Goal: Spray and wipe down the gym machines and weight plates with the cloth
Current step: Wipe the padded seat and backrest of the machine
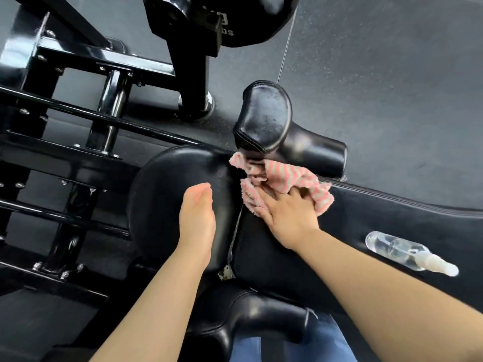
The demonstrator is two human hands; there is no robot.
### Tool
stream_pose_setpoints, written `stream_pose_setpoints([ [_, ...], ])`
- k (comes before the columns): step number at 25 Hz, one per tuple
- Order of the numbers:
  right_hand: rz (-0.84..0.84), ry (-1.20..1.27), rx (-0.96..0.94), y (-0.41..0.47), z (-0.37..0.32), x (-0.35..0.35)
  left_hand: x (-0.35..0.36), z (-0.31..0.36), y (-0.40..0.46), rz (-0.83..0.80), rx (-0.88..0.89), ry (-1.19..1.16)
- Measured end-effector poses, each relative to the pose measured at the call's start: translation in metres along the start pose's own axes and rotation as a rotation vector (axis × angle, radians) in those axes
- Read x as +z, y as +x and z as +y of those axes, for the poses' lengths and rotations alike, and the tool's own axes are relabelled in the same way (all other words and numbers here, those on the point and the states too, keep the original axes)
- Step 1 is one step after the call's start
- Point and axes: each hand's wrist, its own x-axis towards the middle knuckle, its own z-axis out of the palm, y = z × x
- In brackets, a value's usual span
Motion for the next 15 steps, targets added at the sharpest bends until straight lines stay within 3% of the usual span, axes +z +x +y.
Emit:
stream_pose_setpoints([
  [2,0.015,0.076,0.008,-0.015,-0.016,0.009,0.001,0.0,-0.005,-0.002,-0.008,0.006],
  [4,-0.022,0.057,-0.151,-0.036,-0.021,0.022,0.004,0.0,-0.011,0.022,-0.007,0.002],
  [8,0.009,-0.018,-0.391,-0.076,0.01,0.047,0.025,-0.013,-0.039,0.049,0.055,0.019],
  [11,0.068,0.094,-0.461,-0.108,0.035,0.042,0.056,-0.042,-0.078,0.055,0.124,0.141],
  [15,0.287,0.388,-0.277,-0.141,0.073,0.053,0.087,-0.085,-0.111,0.093,0.261,0.33],
])
